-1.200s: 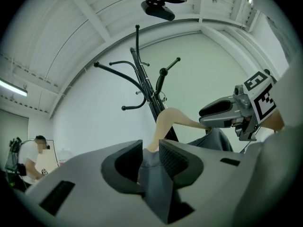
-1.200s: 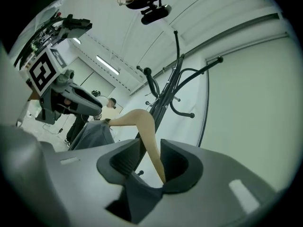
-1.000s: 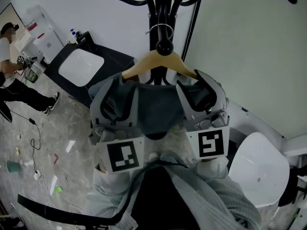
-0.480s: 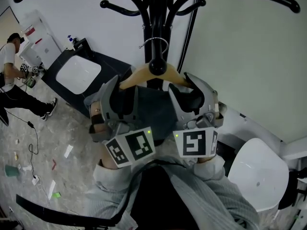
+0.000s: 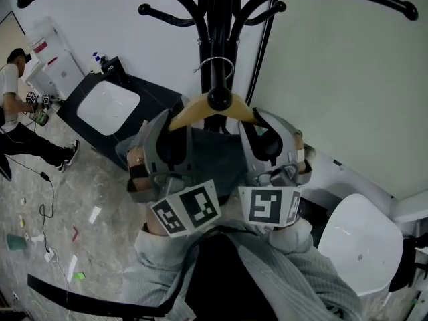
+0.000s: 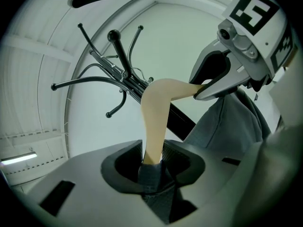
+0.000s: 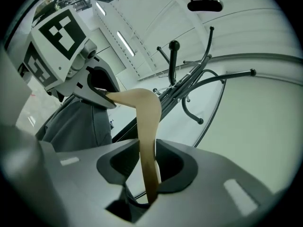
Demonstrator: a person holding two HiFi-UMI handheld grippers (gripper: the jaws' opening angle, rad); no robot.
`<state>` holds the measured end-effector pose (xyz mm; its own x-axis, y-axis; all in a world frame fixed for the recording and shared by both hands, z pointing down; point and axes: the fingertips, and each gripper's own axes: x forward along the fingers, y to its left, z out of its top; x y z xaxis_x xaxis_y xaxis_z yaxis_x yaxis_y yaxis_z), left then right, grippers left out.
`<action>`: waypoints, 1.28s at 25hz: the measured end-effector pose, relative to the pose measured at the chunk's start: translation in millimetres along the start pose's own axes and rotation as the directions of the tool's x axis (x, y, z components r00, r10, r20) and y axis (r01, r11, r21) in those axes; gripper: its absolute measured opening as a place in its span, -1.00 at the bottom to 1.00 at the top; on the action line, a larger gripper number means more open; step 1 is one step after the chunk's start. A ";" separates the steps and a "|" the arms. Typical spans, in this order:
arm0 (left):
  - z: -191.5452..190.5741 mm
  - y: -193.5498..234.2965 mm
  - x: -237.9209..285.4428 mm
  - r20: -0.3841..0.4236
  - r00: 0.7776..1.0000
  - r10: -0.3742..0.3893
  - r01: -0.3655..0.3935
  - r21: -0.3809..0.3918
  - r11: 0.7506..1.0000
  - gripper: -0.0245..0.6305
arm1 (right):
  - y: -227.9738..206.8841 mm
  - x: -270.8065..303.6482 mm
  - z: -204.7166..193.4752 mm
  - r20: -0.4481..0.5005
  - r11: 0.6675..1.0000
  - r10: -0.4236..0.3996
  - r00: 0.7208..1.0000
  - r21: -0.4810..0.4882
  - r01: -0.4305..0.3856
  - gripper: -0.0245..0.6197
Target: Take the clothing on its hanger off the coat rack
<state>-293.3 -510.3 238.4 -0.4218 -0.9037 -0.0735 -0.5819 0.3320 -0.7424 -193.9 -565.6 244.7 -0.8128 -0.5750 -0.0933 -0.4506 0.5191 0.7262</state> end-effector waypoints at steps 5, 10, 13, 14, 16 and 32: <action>18.8 10.6 -3.1 0.049 0.999 0.010 -0.011 0.014 1.000 -0.53 | -16.2 -2.4 10.9 0.007 0.999 -0.038 0.999 -0.002 0.038 -0.60; 50.5 17.6 -10.6 0.108 0.994 -0.014 0.012 0.017 1.000 -0.53 | -42.9 -17.2 20.8 -0.008 0.997 -0.083 0.997 -0.005 0.083 -0.60; 75.1 10.0 -14.2 0.139 0.990 -0.029 0.027 0.017 0.999 -0.53 | -63.0 -34.5 16.0 -0.028 0.994 -0.111 0.993 -0.016 0.111 -0.60; 83.2 3.3 -13.5 0.149 0.988 -0.038 0.036 0.017 0.999 -0.53 | -69.5 -40.6 10.4 -0.036 0.993 -0.120 0.992 -0.019 0.120 -0.60; 100.1 -16.5 -9.5 0.172 0.983 -0.071 0.070 0.016 0.997 -0.53 | -83.3 -53.7 -6.9 -0.068 0.990 -0.141 0.988 -0.022 0.139 -0.60; 178.4 -154.0 8.1 0.307 0.902 -0.305 0.308 0.040 0.951 -0.53 | -143.2 -138.2 -116.7 -0.318 0.957 -0.286 0.904 -0.042 0.288 -0.59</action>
<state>-83.0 -616.9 233.4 0.0105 -0.9989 -0.0448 -0.6553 0.0270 -0.7549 26.0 -634.3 233.1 -0.4884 -0.8694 -0.0753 -0.6497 0.3047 0.6964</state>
